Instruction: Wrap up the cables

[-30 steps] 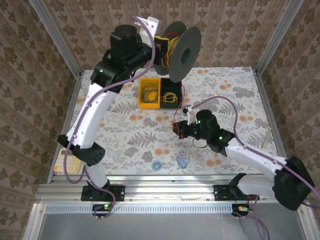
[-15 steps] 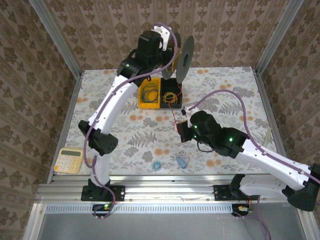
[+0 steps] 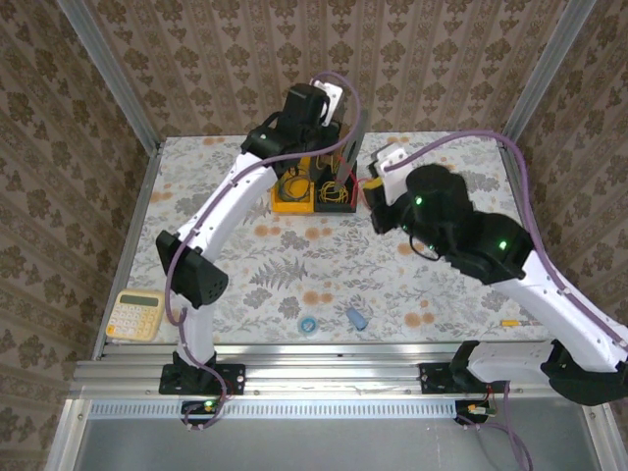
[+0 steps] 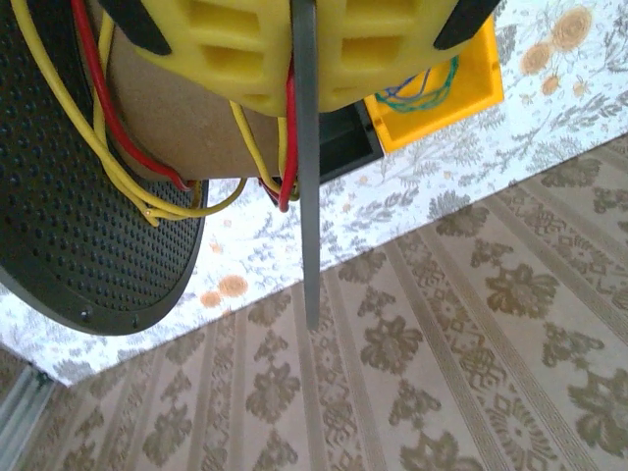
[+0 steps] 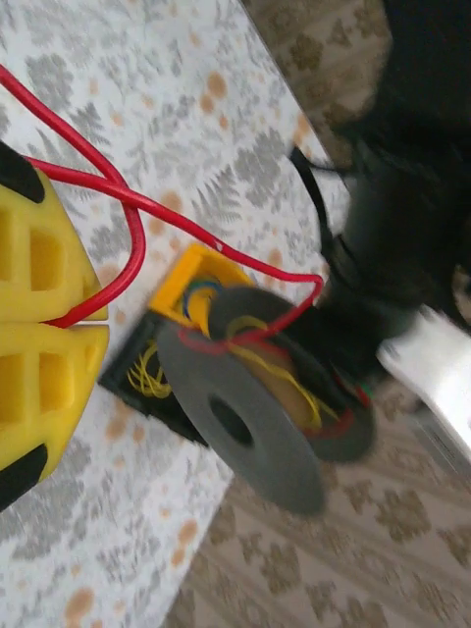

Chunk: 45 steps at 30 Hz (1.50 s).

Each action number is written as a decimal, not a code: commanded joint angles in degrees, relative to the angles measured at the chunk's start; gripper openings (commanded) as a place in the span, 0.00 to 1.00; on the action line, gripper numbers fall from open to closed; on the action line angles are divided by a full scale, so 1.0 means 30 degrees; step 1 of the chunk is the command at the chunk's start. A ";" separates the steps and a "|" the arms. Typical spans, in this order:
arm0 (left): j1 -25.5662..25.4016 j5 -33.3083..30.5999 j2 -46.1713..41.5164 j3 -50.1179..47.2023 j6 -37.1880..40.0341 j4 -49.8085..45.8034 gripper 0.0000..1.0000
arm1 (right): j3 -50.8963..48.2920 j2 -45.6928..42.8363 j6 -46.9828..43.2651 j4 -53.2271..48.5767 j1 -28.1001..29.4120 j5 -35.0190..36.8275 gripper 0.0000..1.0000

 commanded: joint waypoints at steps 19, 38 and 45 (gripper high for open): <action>-0.1153 0.3783 -0.6369 -0.5394 0.4362 -0.1330 0.00 | 0.9296 0.8256 -0.3950 0.0733 -1.1134 -0.9024 0.00; -0.1612 0.4603 -0.5917 -0.5643 0.4328 -0.1994 0.00 | 1.5999 1.2759 -0.2876 -0.0019 -1.3430 -1.0581 0.00; -0.1462 0.6363 -0.7232 -0.6472 0.4619 -0.1318 0.00 | 1.4319 1.3195 -0.3047 0.0369 -1.4779 -1.0860 0.00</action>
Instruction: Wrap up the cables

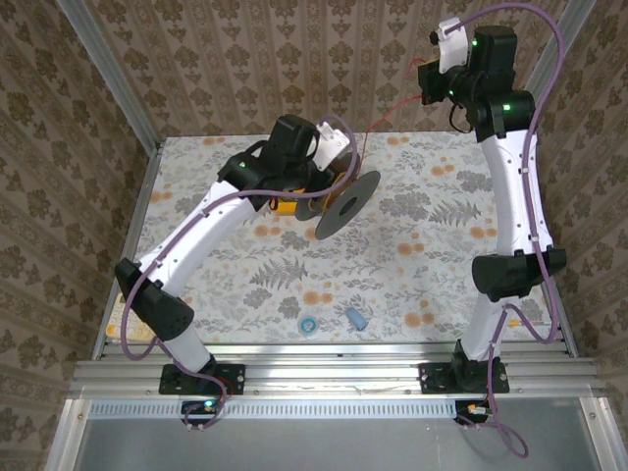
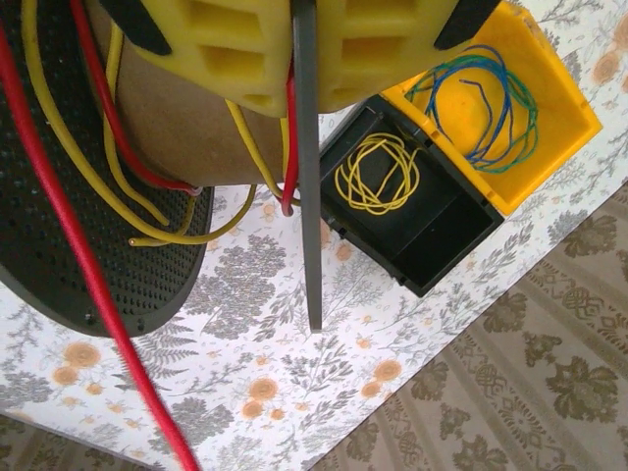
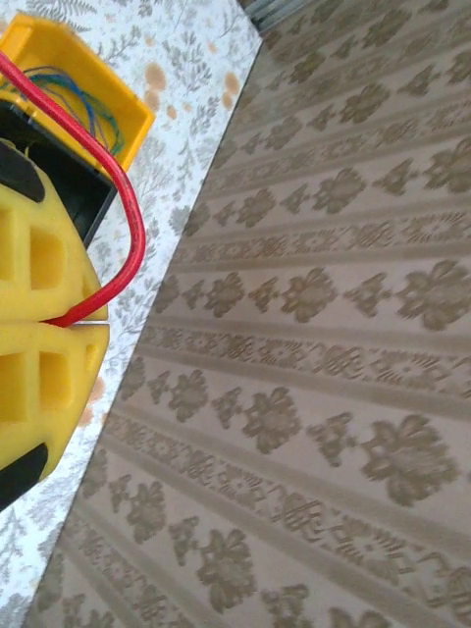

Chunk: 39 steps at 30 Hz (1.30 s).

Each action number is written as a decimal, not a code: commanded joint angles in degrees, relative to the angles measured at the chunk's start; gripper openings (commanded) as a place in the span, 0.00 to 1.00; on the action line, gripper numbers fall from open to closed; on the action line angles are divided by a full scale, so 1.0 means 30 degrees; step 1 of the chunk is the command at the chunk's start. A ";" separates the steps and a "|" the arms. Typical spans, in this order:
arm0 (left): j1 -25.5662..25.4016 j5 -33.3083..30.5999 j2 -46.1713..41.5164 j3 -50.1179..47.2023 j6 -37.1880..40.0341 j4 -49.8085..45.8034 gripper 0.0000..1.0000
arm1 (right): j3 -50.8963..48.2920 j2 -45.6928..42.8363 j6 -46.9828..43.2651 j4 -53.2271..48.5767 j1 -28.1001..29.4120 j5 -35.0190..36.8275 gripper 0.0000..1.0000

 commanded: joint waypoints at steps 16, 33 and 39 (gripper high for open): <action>0.2854 1.0857 -0.5892 -0.2281 -0.2360 0.7365 0.00 | -1.7104 -0.5069 0.3108 0.9546 -0.1345 -0.0743 0.00; 0.3895 1.1150 -0.3524 -0.1505 -1.0174 1.5470 0.00 | -2.5599 -0.9213 0.5250 1.4894 0.3704 0.6850 0.00; 0.4041 0.7403 -0.3920 -0.2071 -0.9890 1.5182 0.00 | -2.7374 -1.1360 0.5833 1.5724 0.4912 0.9392 0.00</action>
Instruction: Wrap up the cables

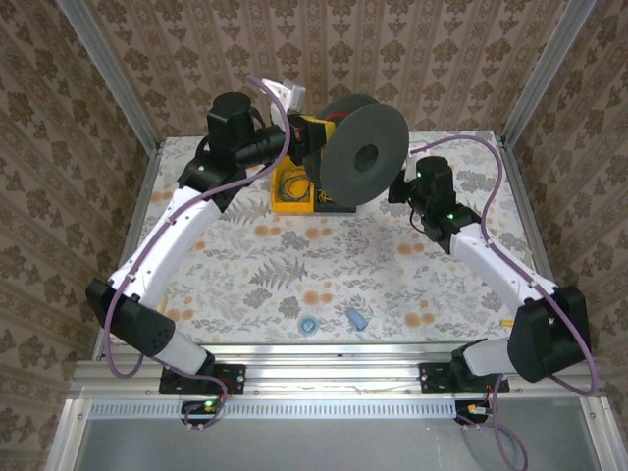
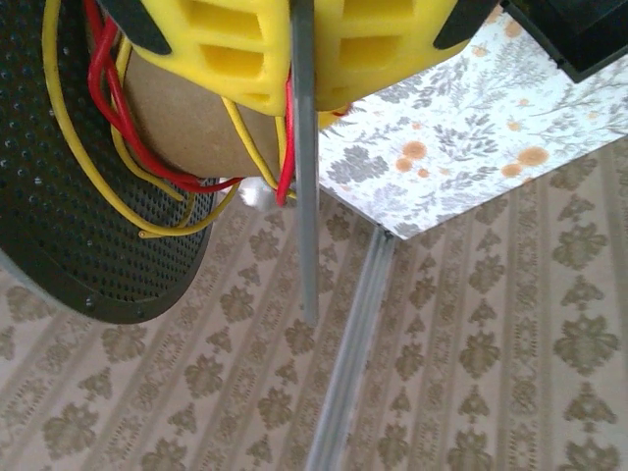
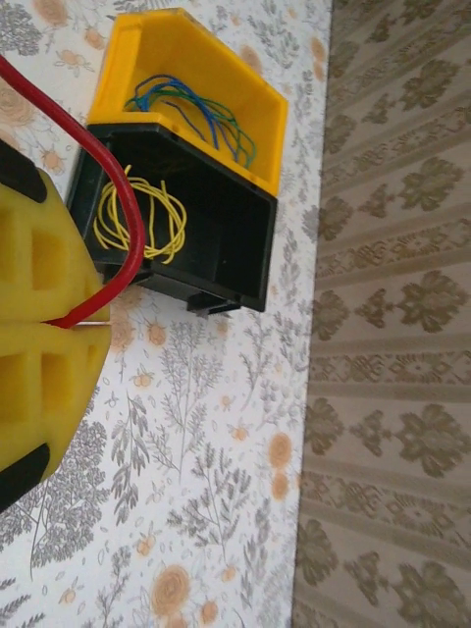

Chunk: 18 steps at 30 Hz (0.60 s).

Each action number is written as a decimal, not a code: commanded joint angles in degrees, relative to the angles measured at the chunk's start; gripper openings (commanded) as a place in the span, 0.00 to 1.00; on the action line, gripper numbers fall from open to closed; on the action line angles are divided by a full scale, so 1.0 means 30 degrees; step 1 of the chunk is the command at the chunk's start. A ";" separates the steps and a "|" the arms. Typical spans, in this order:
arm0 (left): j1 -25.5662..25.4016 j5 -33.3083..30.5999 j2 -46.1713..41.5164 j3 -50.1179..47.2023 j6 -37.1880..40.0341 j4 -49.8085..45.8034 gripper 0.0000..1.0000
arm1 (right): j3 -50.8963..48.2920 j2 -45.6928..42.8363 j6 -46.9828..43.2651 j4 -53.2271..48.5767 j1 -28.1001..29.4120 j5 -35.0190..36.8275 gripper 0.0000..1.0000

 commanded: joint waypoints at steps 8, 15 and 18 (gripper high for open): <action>0.0229 -0.5623 -0.1644 0.0183 -0.0855 0.3483 0.00 | -0.3152 -0.3962 0.2388 0.1173 0.0582 0.3238 0.00; 0.0233 -0.7474 -0.1645 0.0198 -0.0814 0.2555 0.00 | -0.3881 -0.5149 0.2222 0.1017 0.2030 0.4387 0.00; 0.0253 -0.8290 -0.1586 0.0284 -0.0941 0.2091 0.00 | -0.4300 -0.5800 0.1882 0.1207 0.2844 0.5191 0.00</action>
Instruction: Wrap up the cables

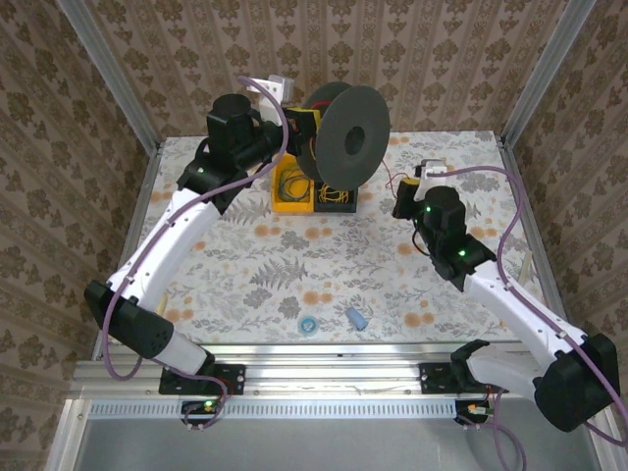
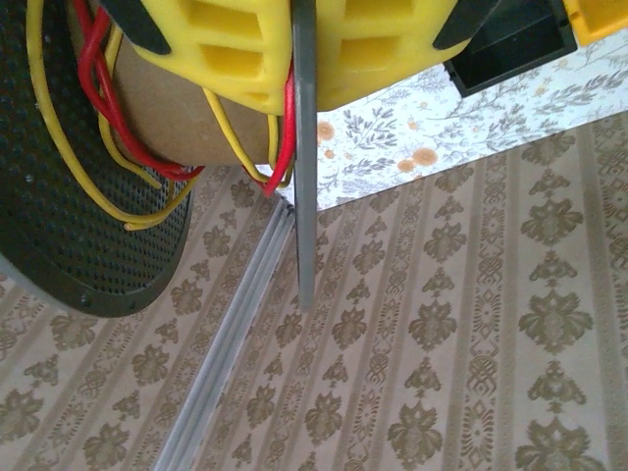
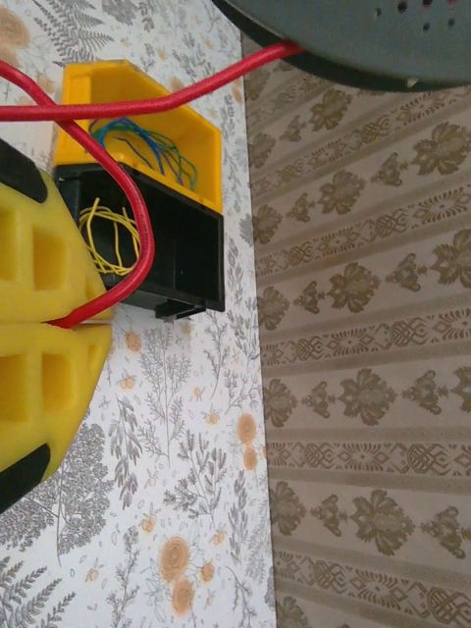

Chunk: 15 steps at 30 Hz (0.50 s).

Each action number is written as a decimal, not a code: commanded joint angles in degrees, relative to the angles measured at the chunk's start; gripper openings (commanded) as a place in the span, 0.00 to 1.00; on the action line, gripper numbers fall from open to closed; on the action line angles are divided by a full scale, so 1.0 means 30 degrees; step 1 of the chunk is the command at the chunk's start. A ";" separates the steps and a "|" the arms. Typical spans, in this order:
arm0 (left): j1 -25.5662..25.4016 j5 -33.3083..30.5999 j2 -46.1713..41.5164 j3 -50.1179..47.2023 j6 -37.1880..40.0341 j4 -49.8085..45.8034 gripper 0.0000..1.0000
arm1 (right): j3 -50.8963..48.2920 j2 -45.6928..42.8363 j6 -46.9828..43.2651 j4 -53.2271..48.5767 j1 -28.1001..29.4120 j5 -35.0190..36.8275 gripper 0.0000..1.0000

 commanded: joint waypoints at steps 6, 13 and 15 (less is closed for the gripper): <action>0.0333 -0.3664 -0.0812 0.1114 -0.0884 0.1522 0.00 | -0.0238 -0.0674 -0.1469 -0.1165 0.2629 0.2770 0.00; 0.0304 -0.3817 -0.0449 0.1467 -0.1097 0.0995 0.00 | 0.1063 0.1273 -0.3559 -0.0661 0.5461 0.4176 0.00; 0.0304 -0.3861 -0.0455 0.1524 -0.0992 0.0798 0.00 | 0.1574 0.1817 -0.4248 -0.0480 0.6019 0.4226 0.00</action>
